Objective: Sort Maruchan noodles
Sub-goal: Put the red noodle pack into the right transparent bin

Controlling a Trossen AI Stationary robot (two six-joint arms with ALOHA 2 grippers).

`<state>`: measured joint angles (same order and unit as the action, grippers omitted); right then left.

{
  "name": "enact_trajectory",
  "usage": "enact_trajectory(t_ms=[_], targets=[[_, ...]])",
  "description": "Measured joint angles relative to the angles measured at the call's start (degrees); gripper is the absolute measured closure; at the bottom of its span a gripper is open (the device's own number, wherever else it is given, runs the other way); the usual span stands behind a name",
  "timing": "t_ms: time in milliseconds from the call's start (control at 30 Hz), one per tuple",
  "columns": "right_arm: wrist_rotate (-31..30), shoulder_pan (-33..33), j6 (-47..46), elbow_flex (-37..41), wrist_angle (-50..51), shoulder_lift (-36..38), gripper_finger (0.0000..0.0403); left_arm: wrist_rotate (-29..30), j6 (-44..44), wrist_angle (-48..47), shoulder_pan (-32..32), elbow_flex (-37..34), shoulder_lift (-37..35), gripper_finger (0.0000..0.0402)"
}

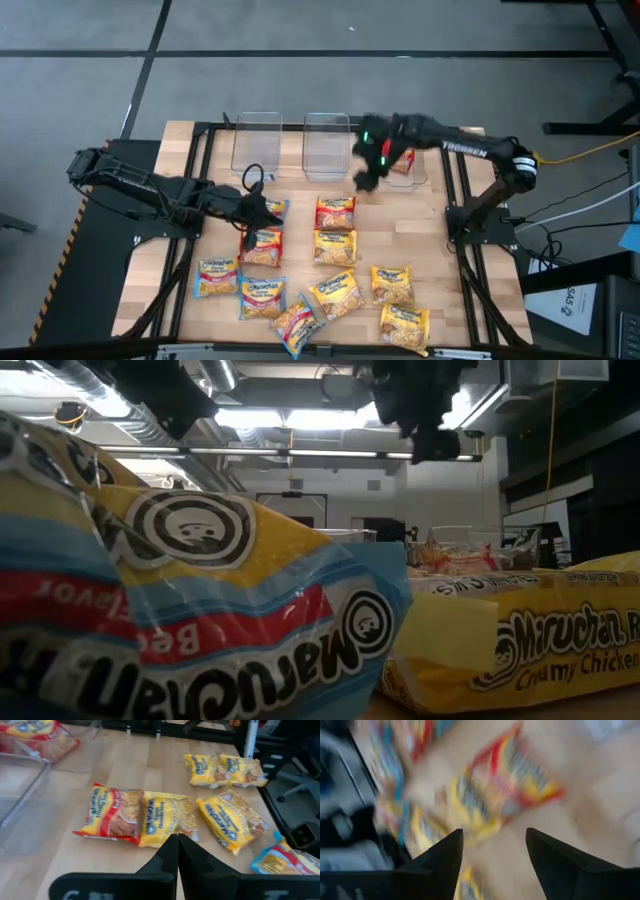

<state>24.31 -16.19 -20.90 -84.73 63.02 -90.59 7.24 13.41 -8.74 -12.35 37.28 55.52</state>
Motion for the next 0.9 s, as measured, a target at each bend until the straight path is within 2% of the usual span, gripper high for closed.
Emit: enact_trajectory(t_ms=[133,400,567,700,800,900], targets=[[-9.66,11.47,-6.00,1.30,2.52,-0.02,0.0180,-0.09,1.21,-1.04,-1.15,0.00,-0.02,0.0401],[-24.57,31.29,-22.79,3.33,6.50,-0.02,0.0180,-3.29,13.84,-10.48,-4.76,0.02,-0.02,0.0401],[-27.25,42.09,-32.27,3.85,14.57,-0.02,0.0180,-1.43,13.51,-13.96,-9.58,0.02,-1.31,0.0401],[-28.88,50.41,-40.47,3.85,15.31,-0.02,0.0180,-0.51,13.49,-15.05,-13.94,0.07,-2.07,0.0401],[-35.33,55.90,-46.58,3.85,13.09,-0.02,0.0180,5.35,13.46,-14.43,-17.43,0.07,-1.95,0.0401],[-44.53,60.13,-51.15,3.85,10.77,-0.02,0.0180,18.42,9.59,-11.13,-19.72,0.04,-0.63,0.0401]])
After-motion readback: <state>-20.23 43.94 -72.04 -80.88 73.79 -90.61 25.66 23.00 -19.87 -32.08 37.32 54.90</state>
